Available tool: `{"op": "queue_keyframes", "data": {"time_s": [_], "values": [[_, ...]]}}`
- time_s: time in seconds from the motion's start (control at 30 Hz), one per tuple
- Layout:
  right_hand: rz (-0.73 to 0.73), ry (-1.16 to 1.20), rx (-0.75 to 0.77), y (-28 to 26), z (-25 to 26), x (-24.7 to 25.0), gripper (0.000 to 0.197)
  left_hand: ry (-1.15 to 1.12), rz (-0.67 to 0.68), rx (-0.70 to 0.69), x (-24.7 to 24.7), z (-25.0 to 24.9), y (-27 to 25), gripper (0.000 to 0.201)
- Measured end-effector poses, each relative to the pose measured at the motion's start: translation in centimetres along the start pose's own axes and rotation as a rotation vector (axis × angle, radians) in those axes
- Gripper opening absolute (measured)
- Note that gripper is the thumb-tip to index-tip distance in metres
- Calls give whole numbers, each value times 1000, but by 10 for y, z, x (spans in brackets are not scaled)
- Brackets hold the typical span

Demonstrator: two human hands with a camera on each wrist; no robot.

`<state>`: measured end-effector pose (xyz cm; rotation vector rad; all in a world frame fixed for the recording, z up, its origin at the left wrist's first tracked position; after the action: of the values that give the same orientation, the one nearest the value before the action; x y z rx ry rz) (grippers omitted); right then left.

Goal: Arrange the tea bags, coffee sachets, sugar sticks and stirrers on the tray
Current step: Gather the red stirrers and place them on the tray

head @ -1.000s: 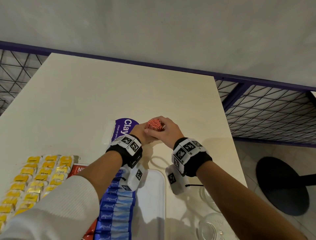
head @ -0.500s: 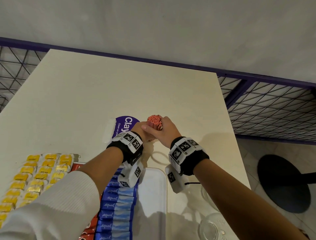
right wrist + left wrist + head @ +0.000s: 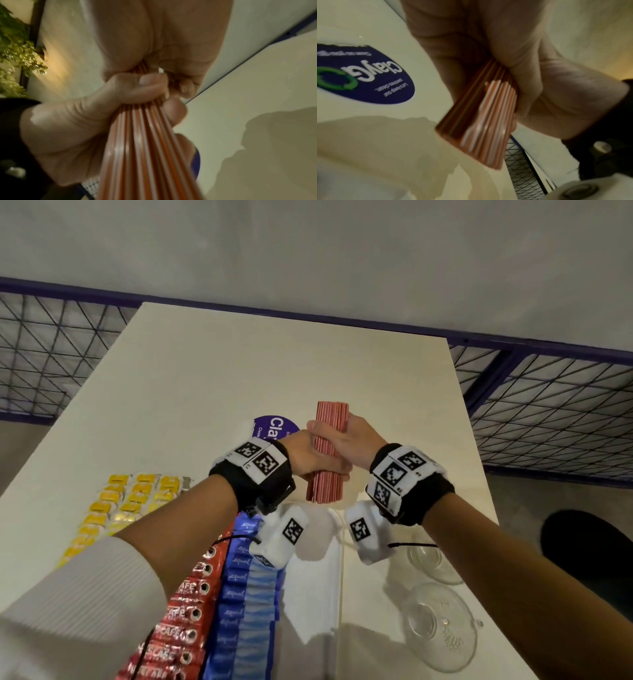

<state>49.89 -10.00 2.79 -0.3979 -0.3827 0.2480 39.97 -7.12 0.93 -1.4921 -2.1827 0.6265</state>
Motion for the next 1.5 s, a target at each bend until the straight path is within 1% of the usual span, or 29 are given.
{"op": "queue_keyframes", "data": {"time_s": [0.1, 0.17, 0.3, 0.33, 0.4, 0.47, 0.5, 0.53, 0.63, 0.7, 0.8, 0.87, 0.93, 1.03, 1.13, 1.17, 1.2, 1.27, 1.33, 1.5], "values": [[101, 63, -29, -21, -2, -18, 16, -104, 4, 0, -22, 11, -19, 14], [120, 80, -47, -33, -8, -32, 16, -170, 10, -10, -37, 21, -28, 14], [82, 43, -85, -55, -23, -62, 19, -243, 74, -28, -71, 37, -48, 15], [64, 35, -96, -60, -27, -69, 20, -257, 67, -20, -79, 41, -52, 16], [28, 24, -119, -70, -33, -83, 24, -265, 12, 26, -93, 50, -61, 18], [-8, 32, -142, -79, -39, -96, 28, -217, -55, 76, -104, 64, -67, 15], [-27, 36, -159, -83, -42, -103, 30, -176, -88, 109, -108, 71, -70, 17], [-48, 41, -180, -87, -45, -110, 31, -129, -119, 148, -112, 79, -73, 24], [-99, 54, -243, -96, -54, -129, 34, 4, -184, 228, -121, 99, -79, 53], [-121, 73, -293, -99, -60, -140, 35, 96, -203, 249, -127, 107, -85, 60], [-155, 81, -355, -100, -67, -153, 36, 247, -214, 236, -133, 112, -93, 54], [-182, 64, -399, -100, -71, -157, 39, 284, -235, 210, -135, 112, -97, 50], [-194, 26, -452, -97, -73, -157, 41, 314, -248, 212, -134, 110, -99, 45], [-197, -6, -499, -91, -73, -154, 40, 399, -223, 252, -132, 105, -94, 42], [-204, -23, -543, -85, -77, -152, 35, 453, -191, 263, -130, 100, -87, 39], [-202, -18, -550, -84, -79, -153, 32, 470, -184, 267, -131, 99, -86, 38], [-207, -17, -555, -84, -81, -153, 33, 480, -179, 270, -131, 98, -86, 38], [-209, -51, -568, -84, -85, -154, 44, 491, -177, 281, -132, 95, -85, 38], [-213, -105, -562, -86, -85, -155, 49, 499, -180, 296, -133, 93, -85, 38], [-246, -110, -525, -90, -87, -157, 49, 516, -168, 337, -134, 92, -81, 37]]}}
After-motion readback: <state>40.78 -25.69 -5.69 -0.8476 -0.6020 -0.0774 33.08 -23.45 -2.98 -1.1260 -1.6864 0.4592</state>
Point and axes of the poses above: each hand's wrist, its own y-axis towards the middle knuckle, its own x-axis out of the back of the hand, z = x × y, the point moved 2 cm from there along y, towards the middle knuckle, and after that the axes turned 15 degrees about z, right-handed, at the moved point
